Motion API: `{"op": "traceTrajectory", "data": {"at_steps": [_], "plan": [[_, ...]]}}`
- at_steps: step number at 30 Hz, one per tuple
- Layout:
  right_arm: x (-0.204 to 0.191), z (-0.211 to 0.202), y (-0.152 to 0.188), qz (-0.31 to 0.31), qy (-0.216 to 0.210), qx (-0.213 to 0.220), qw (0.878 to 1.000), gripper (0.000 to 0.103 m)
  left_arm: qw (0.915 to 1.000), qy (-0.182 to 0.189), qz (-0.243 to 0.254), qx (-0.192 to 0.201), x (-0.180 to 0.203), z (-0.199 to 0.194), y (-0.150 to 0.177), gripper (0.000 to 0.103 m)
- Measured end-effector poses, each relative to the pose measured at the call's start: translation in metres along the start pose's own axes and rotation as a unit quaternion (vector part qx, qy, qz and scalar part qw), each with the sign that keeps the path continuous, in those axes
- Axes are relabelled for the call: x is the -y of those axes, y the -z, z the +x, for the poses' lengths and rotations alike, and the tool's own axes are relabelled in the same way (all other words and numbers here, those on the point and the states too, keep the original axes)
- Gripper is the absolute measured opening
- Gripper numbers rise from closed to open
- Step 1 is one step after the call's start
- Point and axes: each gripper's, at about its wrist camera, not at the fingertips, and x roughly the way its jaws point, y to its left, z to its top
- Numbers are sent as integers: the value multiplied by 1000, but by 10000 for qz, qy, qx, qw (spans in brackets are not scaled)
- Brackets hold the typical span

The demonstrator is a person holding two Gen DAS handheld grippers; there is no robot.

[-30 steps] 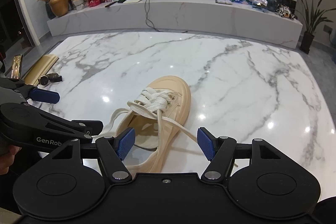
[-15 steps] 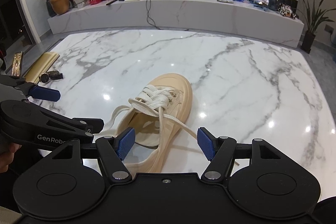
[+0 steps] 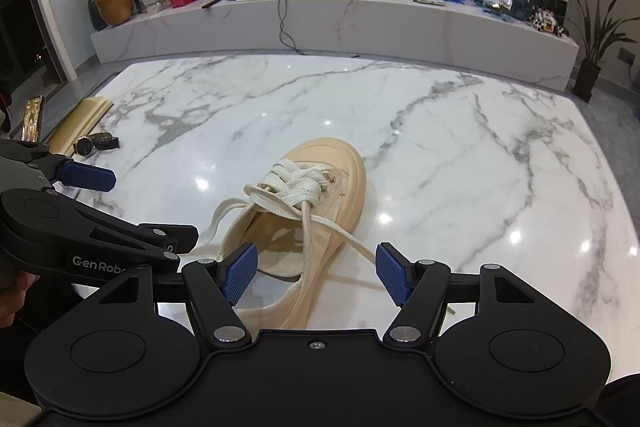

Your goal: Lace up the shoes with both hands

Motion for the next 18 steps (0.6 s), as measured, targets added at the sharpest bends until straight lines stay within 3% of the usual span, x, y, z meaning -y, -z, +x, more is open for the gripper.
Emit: {"op": "traceTrajectory", "data": {"at_steps": [18], "plan": [[7, 2, 2, 97, 54, -2, 9999, 63, 10000, 68, 4, -25, 6, 3, -2, 96]]}}
